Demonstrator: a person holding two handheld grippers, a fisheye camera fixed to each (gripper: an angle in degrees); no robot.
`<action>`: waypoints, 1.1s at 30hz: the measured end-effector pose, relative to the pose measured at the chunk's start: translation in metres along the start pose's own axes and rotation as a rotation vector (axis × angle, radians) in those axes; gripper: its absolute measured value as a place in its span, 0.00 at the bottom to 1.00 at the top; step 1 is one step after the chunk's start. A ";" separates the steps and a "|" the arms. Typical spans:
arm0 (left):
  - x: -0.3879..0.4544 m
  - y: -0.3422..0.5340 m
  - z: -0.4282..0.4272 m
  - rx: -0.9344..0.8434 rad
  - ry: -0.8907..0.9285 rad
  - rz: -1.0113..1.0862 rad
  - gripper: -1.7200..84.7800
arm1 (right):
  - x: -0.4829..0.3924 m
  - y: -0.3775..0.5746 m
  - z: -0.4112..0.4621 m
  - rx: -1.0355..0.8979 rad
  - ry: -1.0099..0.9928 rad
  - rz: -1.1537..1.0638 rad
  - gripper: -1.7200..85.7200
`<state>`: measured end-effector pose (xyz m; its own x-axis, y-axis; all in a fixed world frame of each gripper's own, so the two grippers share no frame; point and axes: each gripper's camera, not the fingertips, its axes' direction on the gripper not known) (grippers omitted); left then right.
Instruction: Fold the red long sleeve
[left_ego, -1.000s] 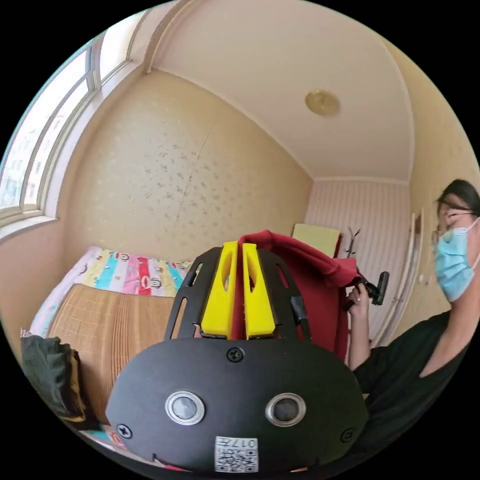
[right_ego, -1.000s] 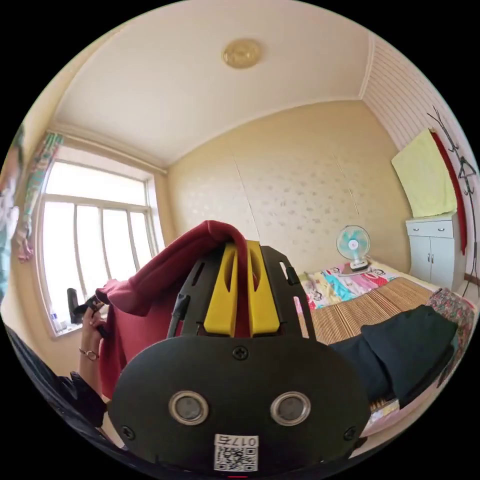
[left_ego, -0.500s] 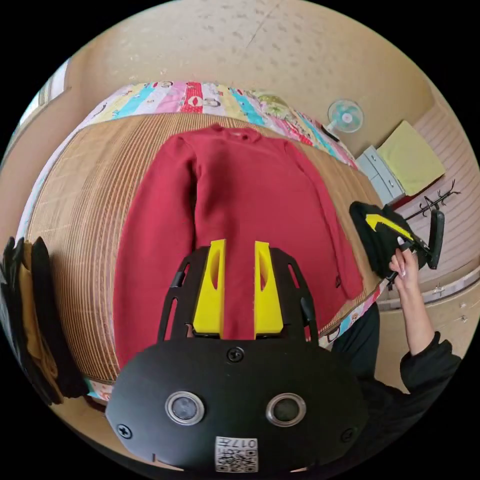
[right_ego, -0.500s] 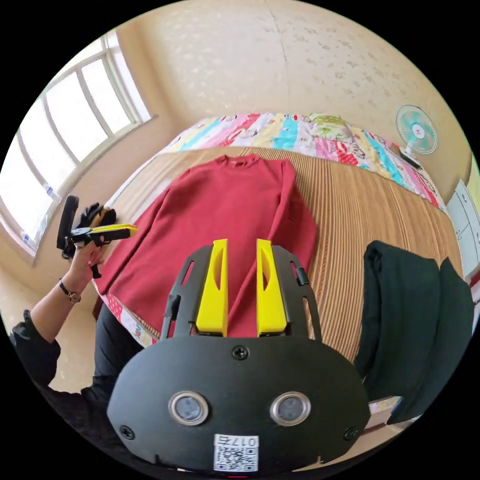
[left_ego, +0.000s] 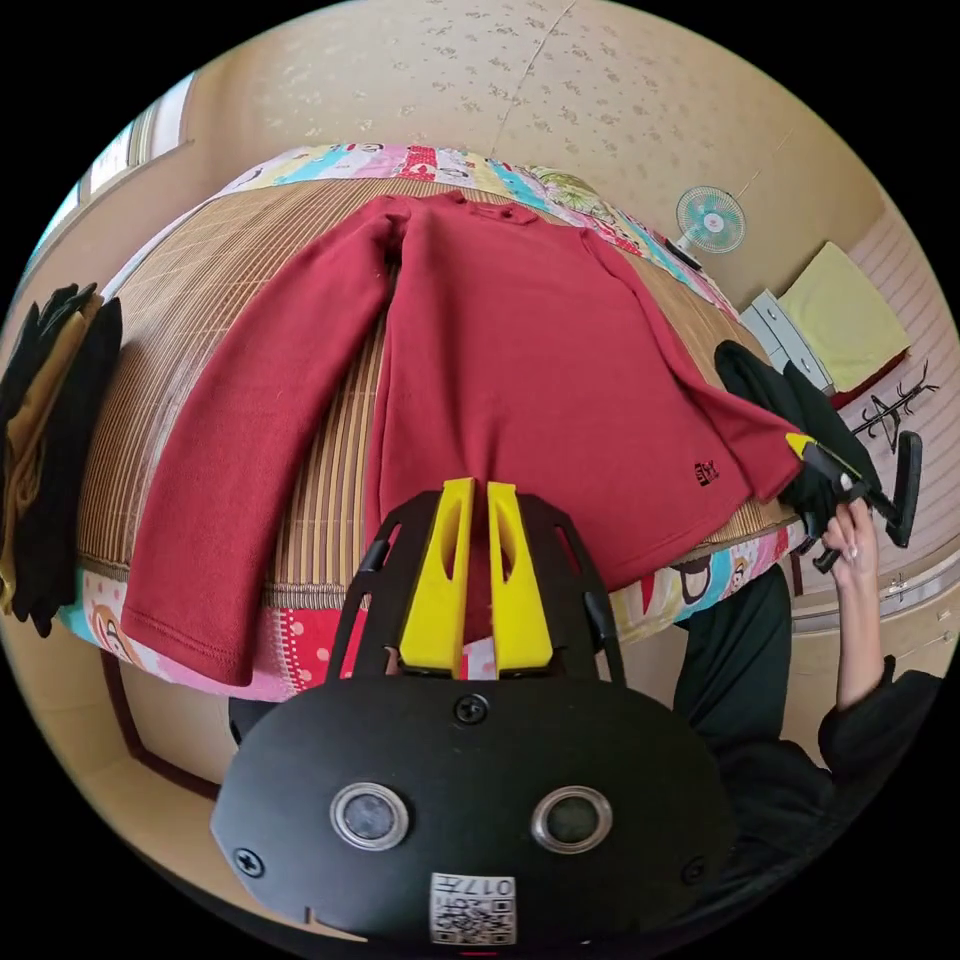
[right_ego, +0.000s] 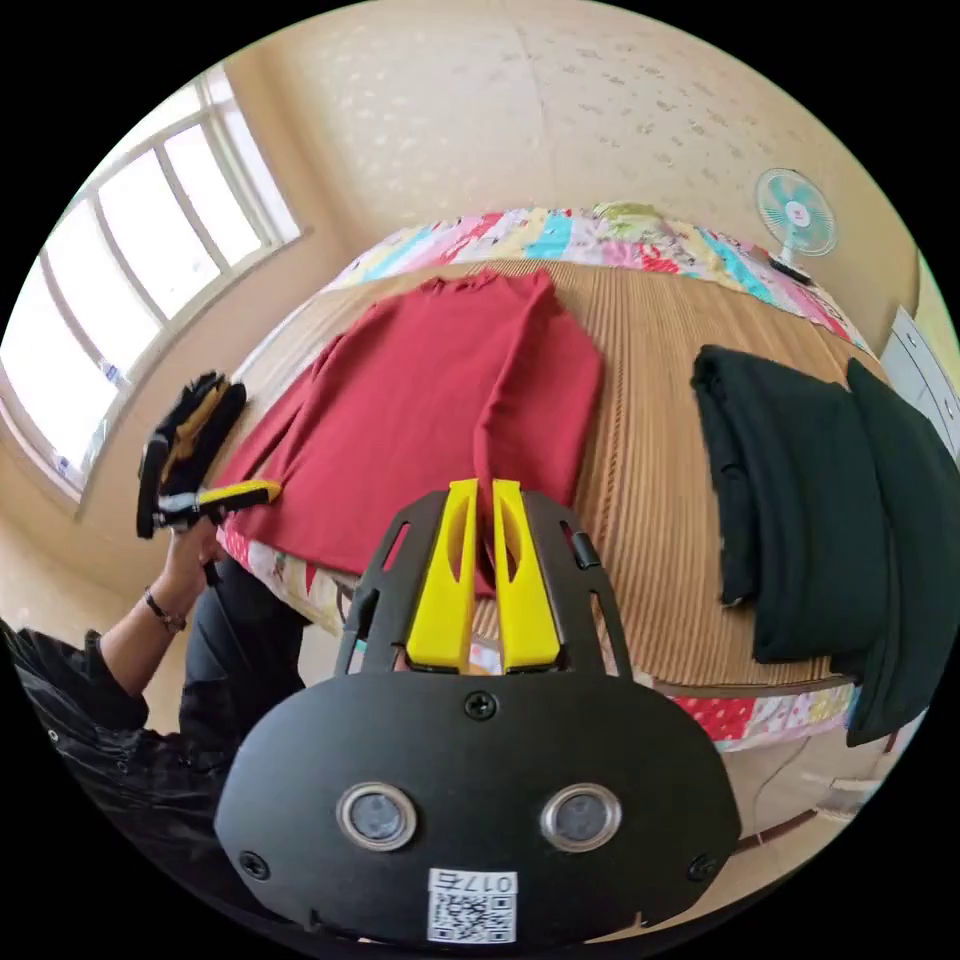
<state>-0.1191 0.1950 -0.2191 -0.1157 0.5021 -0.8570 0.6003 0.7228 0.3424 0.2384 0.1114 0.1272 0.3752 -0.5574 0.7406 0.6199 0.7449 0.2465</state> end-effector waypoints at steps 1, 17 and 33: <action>-0.005 0.006 -0.011 -0.005 0.031 0.007 0.07 | 0.036 -0.014 -0.041 0.101 0.033 0.069 0.06; -0.129 0.041 -0.093 -0.047 -0.013 -0.160 0.10 | 0.054 0.041 0.083 -0.185 0.035 0.098 0.12; -0.280 0.196 -0.249 -0.237 0.357 -0.319 0.09 | -0.014 0.254 0.031 -0.478 0.051 -0.060 0.04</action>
<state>-0.1661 0.3144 0.1838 -0.5505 0.3400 -0.7625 0.3005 0.9328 0.1990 0.3692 0.3197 0.1987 0.3546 -0.6205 0.6995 0.8845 0.4651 -0.0358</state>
